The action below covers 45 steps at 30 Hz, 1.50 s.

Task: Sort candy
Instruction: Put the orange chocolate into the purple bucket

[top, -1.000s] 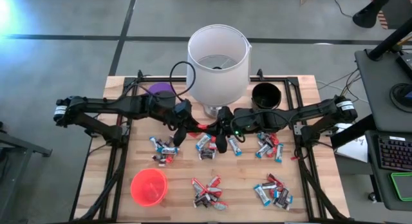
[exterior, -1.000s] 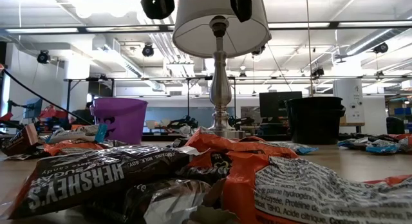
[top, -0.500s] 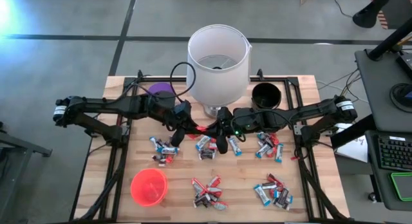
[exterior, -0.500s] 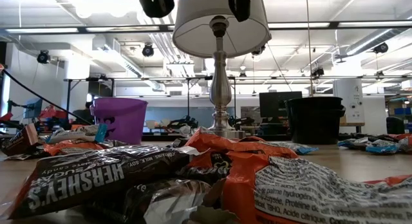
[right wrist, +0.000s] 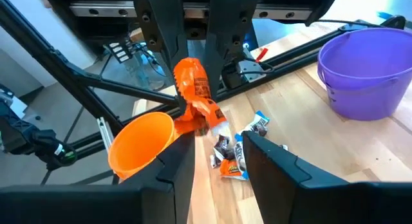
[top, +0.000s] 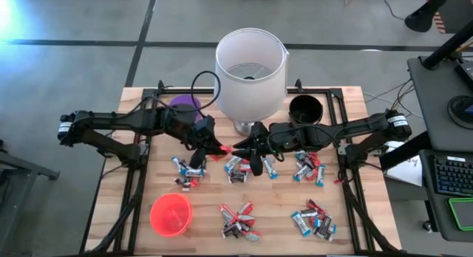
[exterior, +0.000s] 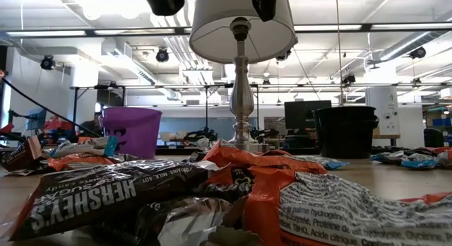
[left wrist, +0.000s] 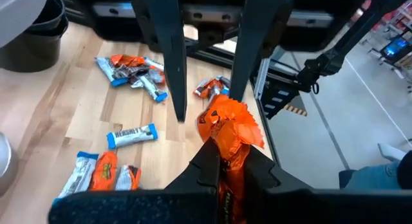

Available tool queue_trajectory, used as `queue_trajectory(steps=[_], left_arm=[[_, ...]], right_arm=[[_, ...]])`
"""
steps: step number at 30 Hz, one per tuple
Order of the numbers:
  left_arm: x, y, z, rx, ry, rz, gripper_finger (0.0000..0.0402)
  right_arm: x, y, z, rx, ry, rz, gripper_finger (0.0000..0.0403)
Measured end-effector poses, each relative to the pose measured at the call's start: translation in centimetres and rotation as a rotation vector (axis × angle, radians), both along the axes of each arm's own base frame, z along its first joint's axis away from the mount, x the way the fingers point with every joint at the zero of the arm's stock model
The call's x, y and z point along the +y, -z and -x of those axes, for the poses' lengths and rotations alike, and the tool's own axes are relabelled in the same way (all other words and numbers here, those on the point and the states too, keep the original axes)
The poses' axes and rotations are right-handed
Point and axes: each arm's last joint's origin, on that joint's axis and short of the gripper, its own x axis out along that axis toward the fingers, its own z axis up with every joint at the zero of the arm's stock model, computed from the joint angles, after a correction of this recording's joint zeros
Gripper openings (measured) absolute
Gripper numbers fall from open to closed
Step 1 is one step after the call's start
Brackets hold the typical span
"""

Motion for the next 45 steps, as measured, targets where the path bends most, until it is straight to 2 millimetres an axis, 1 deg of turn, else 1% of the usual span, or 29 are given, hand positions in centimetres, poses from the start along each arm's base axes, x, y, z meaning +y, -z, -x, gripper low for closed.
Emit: queue_trajectory(steps=[5,11,16,22,25,27,29,31,35,38,42,45], left_arm=[[0.2,-0.1,1.5,0.06,-0.039,-0.066,0.0002],[0.6,-0.2,4.4,0.163,-0.129,-0.204,0.0002],[1.0,-0.6,6.8,0.222,-0.228,-0.317,0.0002],[2.3,-0.6,9.3,0.32,-0.395,-0.488,0.0002],[3.0,-0.7,10.1,0.349,-0.445,-0.519,0.0004],[3.3,-0.8,10.5,0.362,-0.464,-0.516,0.0007],[3.3,-0.7,11.0,0.38,-0.445,-0.484,0.0007],[3.0,-0.5,11.6,0.4,-0.373,-0.399,0.0006],[1.9,-0.2,12.6,0.45,-0.217,-0.166,0.0003],[1.1,-0.4,12.9,0.442,-0.123,-0.046,0.0003],[-0.1,-0.5,13.1,0.445,-0.035,0.026,0.0002],[-1.1,-0.5,13.1,0.459,0.014,0.043,0.0002]], right_arm=[[0.1,-0.4,0.4,-0.004,-0.024,-0.008,0.0123],[0.4,-0.4,0.9,0.041,-0.093,-0.095,0.0122],[0.7,0.2,1.4,0.143,-0.15,-0.187,0.0117],[0.6,1.3,2.3,0.293,-0.133,-0.196,0.0114],[0.6,1.6,2.5,0.34,-0.118,-0.212,0.0114],[0.6,1.7,2.6,0.351,-0.115,-0.218,0.0114],[0.6,1.8,2.6,0.356,-0.118,-0.22,0.0114],[0.7,1.8,2.7,0.361,-0.12,-0.22,0.0114],[0.7,2.1,2.9,0.398,-0.115,-0.218,0.0114],[0.6,2.3,3.1,0.427,-0.111,-0.216,0.0114],[0.6,2.4,3.2,0.444,-0.102,-0.211,0.0114],[0.6,2.4,3.2,0.446,-0.098,-0.217,0.0114]])
